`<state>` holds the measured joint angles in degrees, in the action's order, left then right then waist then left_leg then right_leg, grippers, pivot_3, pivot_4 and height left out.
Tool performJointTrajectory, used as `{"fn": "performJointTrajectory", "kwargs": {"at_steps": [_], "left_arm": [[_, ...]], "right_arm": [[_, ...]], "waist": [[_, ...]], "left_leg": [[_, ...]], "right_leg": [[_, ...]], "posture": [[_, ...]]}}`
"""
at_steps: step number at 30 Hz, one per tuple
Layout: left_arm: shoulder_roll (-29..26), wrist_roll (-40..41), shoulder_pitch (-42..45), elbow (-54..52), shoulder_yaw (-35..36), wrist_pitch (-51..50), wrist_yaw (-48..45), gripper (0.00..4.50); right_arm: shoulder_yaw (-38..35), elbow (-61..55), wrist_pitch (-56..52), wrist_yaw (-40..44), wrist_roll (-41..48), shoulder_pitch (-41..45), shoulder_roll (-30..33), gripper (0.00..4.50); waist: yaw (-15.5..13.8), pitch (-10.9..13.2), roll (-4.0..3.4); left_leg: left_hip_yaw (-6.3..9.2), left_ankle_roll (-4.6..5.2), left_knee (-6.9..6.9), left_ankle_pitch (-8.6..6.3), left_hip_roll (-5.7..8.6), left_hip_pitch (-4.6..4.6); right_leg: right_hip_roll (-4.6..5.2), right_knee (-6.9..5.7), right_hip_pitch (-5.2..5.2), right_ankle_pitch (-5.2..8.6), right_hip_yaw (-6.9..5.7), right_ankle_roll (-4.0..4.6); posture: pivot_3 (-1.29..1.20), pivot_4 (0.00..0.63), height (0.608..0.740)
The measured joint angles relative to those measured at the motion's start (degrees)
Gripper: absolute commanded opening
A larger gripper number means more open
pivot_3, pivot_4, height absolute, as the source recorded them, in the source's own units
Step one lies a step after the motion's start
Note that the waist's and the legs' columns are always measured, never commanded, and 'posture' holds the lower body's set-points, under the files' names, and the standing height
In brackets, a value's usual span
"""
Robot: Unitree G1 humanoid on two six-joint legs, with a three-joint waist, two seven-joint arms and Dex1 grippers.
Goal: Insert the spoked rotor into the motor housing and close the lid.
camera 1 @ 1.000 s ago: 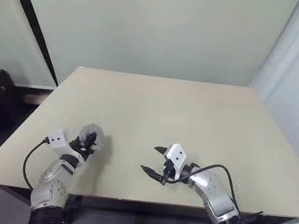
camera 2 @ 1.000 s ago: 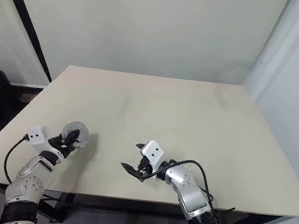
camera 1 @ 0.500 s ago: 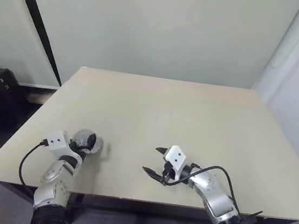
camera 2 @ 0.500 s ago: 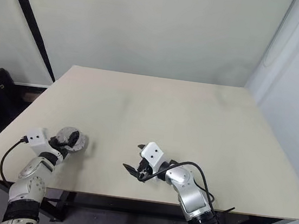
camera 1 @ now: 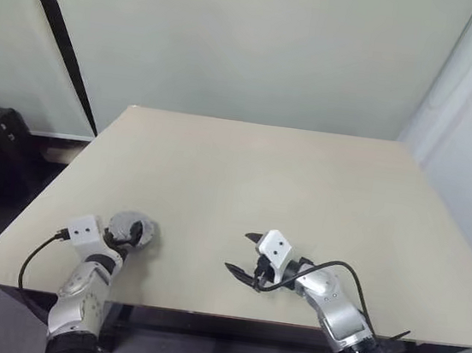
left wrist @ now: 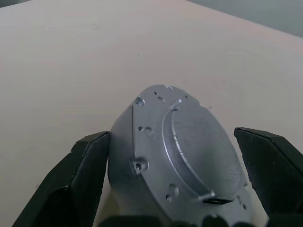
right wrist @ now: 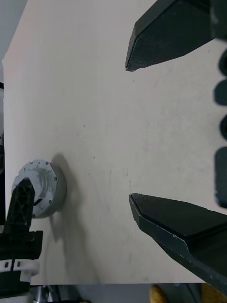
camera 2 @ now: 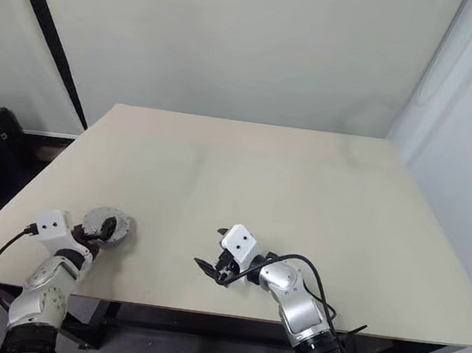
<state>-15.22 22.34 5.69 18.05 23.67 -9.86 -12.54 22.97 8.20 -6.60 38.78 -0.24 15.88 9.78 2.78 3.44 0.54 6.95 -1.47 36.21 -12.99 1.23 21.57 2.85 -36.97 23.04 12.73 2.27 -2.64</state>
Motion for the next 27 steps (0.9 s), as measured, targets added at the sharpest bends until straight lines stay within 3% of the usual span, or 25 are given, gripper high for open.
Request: {"fn": "performJointTrajectory", "kwargs": {"at_steps": [8,14,20,27], "left_arm": [[-1.11,-1.83,-2.08,-5.06,-0.83,1.79,-1.05,4.47],[-4.35,-4.2,-5.41,-12.94,-5.91,1.68,-6.82,4.47],[-7.15,-3.13,-7.07,-24.87,-15.27,-3.25,-16.66,4.47],[-6.99,-3.19,-7.39,-26.6,-20.71,-6.39,-21.23,4.47]], "right_arm": [[-2.2,2.2,0.59,-0.85,0.16,1.23,0.05,4.5],[-5.09,3.13,0.8,-1.7,0.34,1.31,0.76,4.5],[-9.76,3.09,0.75,-2.38,2.34,0.88,2.35,4.5],[-14.54,2.92,0.92,-3.26,3.04,-2.63,5.65,4.5]], "waist": [[0.03,-0.01,0.0],[-0.08,-0.01,-0.02],[0.07,-0.01,-0.08],[0.1,-0.01,-0.16]], "left_leg": [[-0.02,0.0,0.1,0.0,0.0,-0.07],[0.01,0.0,0.08,0.0,0.0,-0.06],[-0.07,0.01,0.1,0.0,0.0,-0.08],[-0.09,0.03,0.07,0.01,-0.06,-0.13]], "right_leg": [[0.0,-0.01,-0.11,-0.01,0.0,0.01],[0.0,-0.03,-0.1,-0.02,0.0,0.03],[0.0,-0.02,-0.13,0.0,0.06,0.06],[-0.05,-0.09,-0.11,0.02,0.06,0.09]], "posture": [[0.0,0.0,0.74],[0.0,0.0,0.74],[0.0,0.0,0.74],[0.0,0.0,0.74]]}}
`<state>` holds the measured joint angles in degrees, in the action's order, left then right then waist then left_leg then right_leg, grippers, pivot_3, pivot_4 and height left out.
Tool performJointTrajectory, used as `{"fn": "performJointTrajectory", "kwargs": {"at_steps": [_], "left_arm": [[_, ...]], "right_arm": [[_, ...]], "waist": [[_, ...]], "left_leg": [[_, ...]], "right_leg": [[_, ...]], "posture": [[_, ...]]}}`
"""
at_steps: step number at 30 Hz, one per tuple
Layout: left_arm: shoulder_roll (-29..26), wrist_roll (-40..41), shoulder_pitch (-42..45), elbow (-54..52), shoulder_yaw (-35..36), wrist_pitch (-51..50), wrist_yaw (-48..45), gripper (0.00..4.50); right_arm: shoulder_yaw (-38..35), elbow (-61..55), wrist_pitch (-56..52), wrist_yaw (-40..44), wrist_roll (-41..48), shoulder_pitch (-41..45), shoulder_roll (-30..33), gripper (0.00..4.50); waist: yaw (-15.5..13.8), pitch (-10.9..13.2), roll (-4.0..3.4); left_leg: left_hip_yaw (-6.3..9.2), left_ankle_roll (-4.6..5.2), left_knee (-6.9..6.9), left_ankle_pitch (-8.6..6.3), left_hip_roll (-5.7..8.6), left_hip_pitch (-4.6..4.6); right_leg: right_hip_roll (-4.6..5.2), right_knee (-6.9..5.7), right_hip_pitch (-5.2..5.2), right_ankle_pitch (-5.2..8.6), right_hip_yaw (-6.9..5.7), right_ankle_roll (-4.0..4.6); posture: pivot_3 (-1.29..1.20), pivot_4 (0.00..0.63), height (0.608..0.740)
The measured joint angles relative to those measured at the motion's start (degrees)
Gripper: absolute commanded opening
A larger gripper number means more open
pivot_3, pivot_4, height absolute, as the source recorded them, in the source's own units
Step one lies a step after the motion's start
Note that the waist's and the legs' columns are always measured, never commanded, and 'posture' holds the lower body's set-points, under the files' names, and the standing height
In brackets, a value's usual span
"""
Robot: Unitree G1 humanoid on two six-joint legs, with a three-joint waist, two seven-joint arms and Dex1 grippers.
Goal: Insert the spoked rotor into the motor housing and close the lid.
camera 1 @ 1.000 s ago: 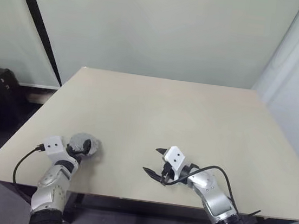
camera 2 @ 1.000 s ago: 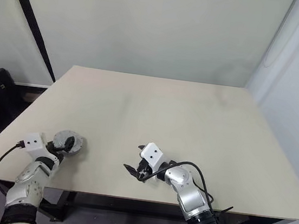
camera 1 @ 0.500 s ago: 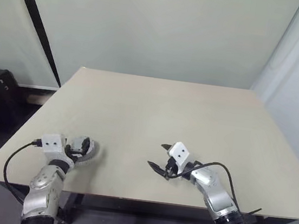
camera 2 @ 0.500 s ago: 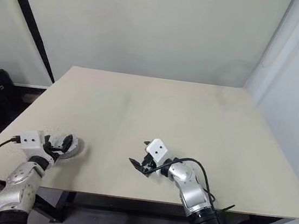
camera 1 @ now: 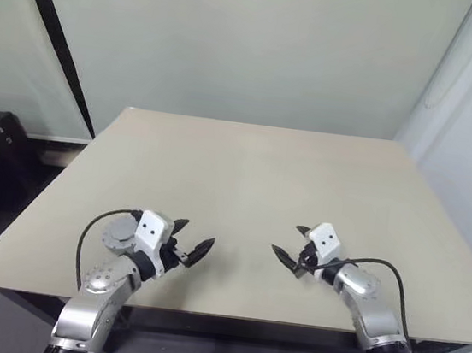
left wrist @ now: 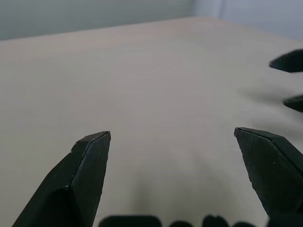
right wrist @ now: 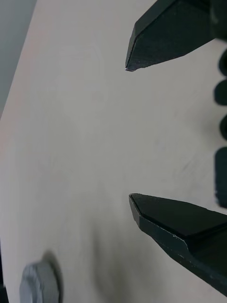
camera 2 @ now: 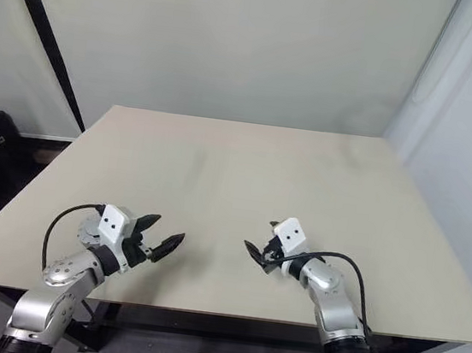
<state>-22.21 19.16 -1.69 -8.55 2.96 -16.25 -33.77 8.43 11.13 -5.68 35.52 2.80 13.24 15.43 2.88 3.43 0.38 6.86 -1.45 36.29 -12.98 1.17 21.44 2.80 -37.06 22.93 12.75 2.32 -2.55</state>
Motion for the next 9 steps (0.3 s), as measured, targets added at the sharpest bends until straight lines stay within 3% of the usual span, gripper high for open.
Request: {"fn": "performJointTrajectory", "kwargs": {"at_steps": [9], "left_arm": [[0.81,-0.41,-0.07,4.63,-0.01,1.99,-1.36,4.47]], "right_arm": [[-1.61,-0.57,1.37,-0.88,0.12,-2.96,1.07,4.5]], "waist": [[-0.02,0.01,-0.07]], "left_leg": [[0.0,0.03,0.17,0.02,0.01,-0.01]], "right_leg": [[0.0,0.01,-0.1,0.02,0.0,0.02]], "posture": [[0.0,0.0,0.74]]}}
